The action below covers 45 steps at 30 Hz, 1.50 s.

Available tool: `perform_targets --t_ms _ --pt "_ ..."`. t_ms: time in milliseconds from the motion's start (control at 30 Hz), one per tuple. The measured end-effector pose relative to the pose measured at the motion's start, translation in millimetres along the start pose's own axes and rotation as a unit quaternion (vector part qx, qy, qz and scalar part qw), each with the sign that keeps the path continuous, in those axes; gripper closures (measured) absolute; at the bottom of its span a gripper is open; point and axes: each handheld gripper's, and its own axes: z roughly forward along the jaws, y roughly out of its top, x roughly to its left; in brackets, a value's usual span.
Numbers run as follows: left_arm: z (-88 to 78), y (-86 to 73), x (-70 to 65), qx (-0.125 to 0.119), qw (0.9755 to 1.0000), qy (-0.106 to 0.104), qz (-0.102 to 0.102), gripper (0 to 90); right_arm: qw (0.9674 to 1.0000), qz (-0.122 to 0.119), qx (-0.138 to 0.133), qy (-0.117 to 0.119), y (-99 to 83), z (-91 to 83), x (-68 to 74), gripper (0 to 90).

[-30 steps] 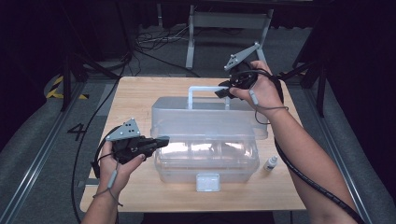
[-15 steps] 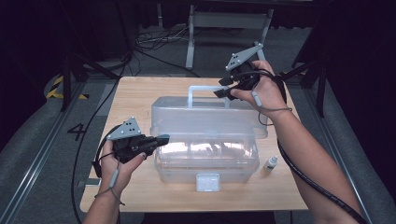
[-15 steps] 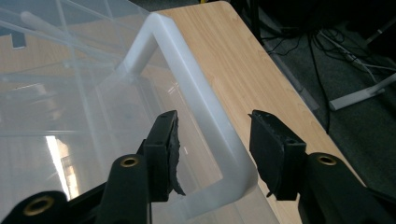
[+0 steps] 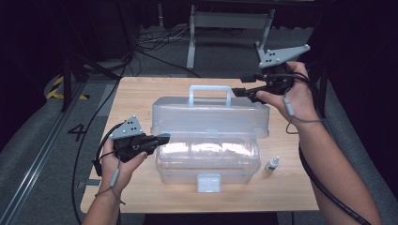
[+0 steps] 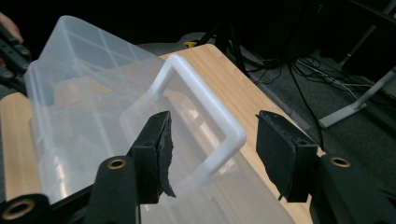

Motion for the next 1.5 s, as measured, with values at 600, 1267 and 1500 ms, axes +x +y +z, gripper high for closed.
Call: perform_targets --t_ms 600,1267,1500 --pt "-0.5 5.1 1.1 0.012 0.9999 0.003 0.008 89.6 0.9975 0.062 -0.008 -0.031 -54.1 -59.8 19.6 44.4" --pt "-0.3 5.9 0.7 0.008 0.9999 0.008 0.006 89.5 0.9967 0.077 0.005 -0.024 -127.4 -81.0 56.9 70.6" --pt "0.1 7.7 1.6 0.005 0.9999 0.008 0.006 89.5 0.9969 0.077 0.001 -0.015 -149.0 -57.8 62.8 85.6"
